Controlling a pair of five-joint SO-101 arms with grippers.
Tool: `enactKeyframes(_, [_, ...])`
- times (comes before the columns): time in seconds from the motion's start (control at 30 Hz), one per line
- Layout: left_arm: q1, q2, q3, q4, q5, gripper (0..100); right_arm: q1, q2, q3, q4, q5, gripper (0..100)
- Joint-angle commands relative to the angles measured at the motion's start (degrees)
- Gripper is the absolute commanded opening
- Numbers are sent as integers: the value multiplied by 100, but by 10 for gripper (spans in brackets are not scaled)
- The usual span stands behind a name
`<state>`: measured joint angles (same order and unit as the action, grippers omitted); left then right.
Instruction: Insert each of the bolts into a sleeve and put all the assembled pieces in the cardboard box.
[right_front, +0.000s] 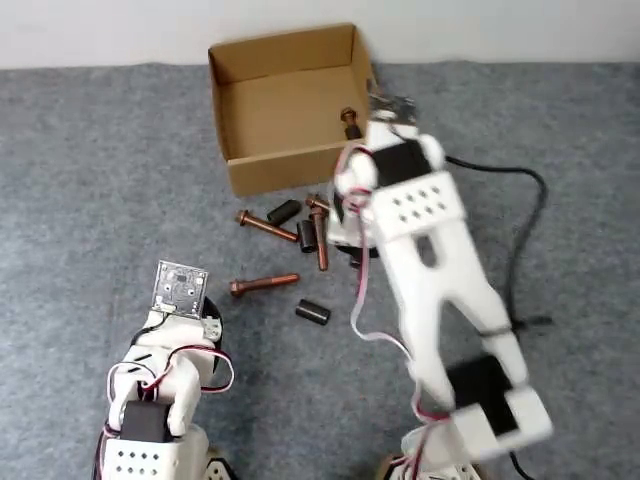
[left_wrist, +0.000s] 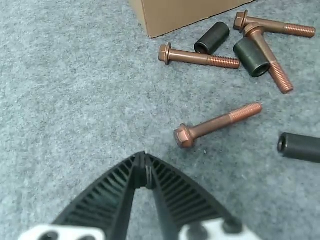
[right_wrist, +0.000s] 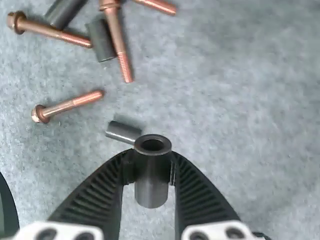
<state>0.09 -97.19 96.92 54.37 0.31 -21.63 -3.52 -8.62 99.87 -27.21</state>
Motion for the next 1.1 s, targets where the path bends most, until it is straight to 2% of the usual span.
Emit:
enactKeyframes(0.0, [-9,-35,-13,35,35,5,356,-1376,756,-242,-62,9])
enactKeyframes(0.27, [0,-88,-13,123,35,5,1305,-4198,3367,-1068,-44,8])
enactKeyframes(0.47, [-53,-88,-198,123,70,6,2132,-6070,4967,-1323,-26,8])
enactKeyframes(0.6, [-18,-35,-1015,132,756,6,2404,-7266,5741,-1420,158,8])
enactKeyframes(0.77, [-35,62,-1798,299,993,6,2413,-8541,6593,-1385,299,8])
enactKeyframes(0.9, [-26,1125,-2554,791,1503,6,2413,-9297,7095,-1393,299,8])
enactKeyframes(1.07, [9,3534,-4259,1029,2207,6,2457,-9578,7209,-1411,299,8])
